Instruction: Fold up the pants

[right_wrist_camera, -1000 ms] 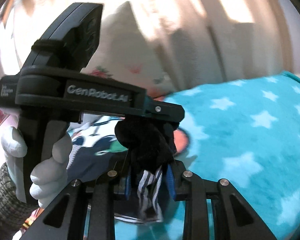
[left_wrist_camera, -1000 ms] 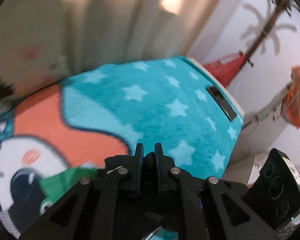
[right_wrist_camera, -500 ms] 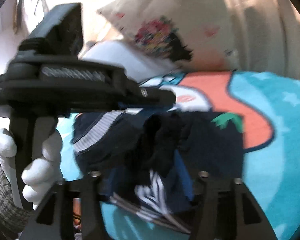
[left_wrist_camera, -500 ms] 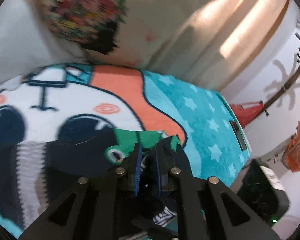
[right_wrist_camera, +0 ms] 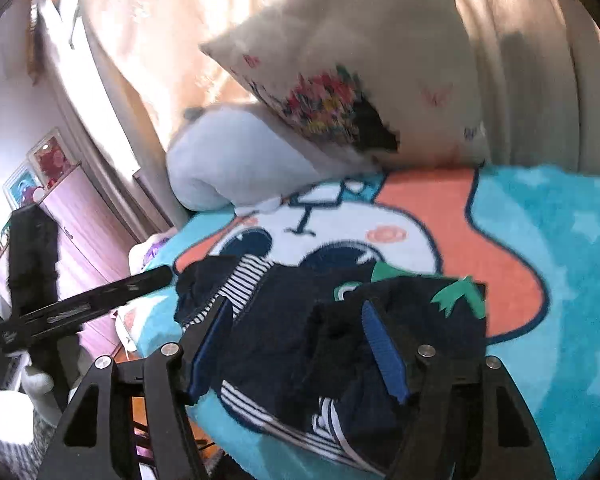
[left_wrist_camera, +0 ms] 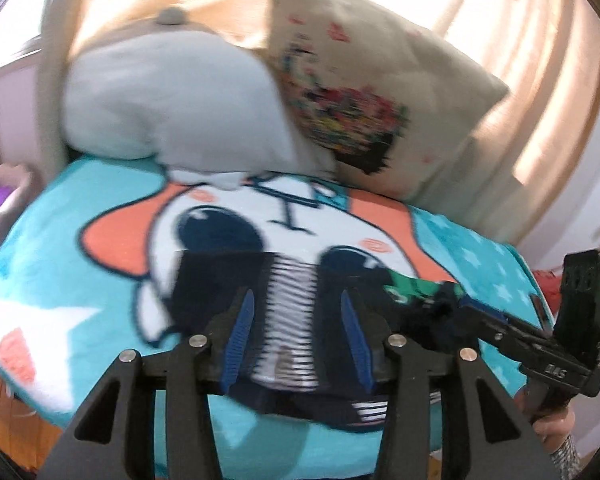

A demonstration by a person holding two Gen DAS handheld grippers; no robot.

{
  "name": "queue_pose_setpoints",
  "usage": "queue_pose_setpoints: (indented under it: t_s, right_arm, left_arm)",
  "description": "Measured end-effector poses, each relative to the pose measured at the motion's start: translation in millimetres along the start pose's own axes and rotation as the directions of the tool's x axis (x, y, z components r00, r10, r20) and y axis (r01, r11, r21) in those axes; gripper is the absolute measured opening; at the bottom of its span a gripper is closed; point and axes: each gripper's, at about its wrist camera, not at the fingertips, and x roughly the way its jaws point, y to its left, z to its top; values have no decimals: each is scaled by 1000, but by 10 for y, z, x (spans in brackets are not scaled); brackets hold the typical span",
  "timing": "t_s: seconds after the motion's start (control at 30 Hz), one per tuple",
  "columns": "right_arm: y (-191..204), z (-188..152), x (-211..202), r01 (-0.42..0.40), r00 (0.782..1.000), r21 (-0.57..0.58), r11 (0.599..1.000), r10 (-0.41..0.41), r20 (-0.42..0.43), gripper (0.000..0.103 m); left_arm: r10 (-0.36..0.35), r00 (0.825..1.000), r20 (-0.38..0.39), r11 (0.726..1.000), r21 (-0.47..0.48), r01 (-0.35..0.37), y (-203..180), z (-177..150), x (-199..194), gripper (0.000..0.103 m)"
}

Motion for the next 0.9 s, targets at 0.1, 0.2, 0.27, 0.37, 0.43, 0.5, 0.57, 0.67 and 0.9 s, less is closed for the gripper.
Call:
queue_pose_setpoints:
  t_s: [0.1,0.2,0.27,0.37,0.43,0.5,0.57,0.67,0.9]
  right_arm:
    - [-55,-42,346,6,997,25,1000,-4,-83,71]
    - [-91,-139,538,67,987,25,997,-62,-146,71]
    - [-83,-118,519,74,986,26,997,-69,-151,71]
    - [5,-16,360,74,990,30,997,-70,-124,71]
    - [141,63,299,68,992,0,998,-68,-110,72]
    - [317,126,313,47,992,-37,998,-51,-119,74]
    - [494,183,442,11,988,-61,998,-20,-155,74]
    - [774,303,772,-30,970,-80,996,9,-242,74]
    - [1291,559,1794,-36,875,-89,995,-12,-484,78]
  left_arm:
    - [53,999,10,997,-55,-53,295,-29,-95,44]
    - [95,995,12,989,-115,-93,570,-78,-163,45]
    - [114,993,15,983,-148,-110,726,-119,-200,45]
    - [132,991,14,972,-196,-127,902,-166,-215,45]
    - [138,990,10,965,-226,-132,998,-190,-223,45]
    - [142,990,0,955,-264,-136,1102,-222,-217,45]
    - [148,989,-10,947,-287,-144,1187,-261,-224,45]
    - [160,987,-15,939,-306,-157,1278,-303,-249,45]
    - [192,981,-1,924,-337,-181,1459,-399,-371,46]
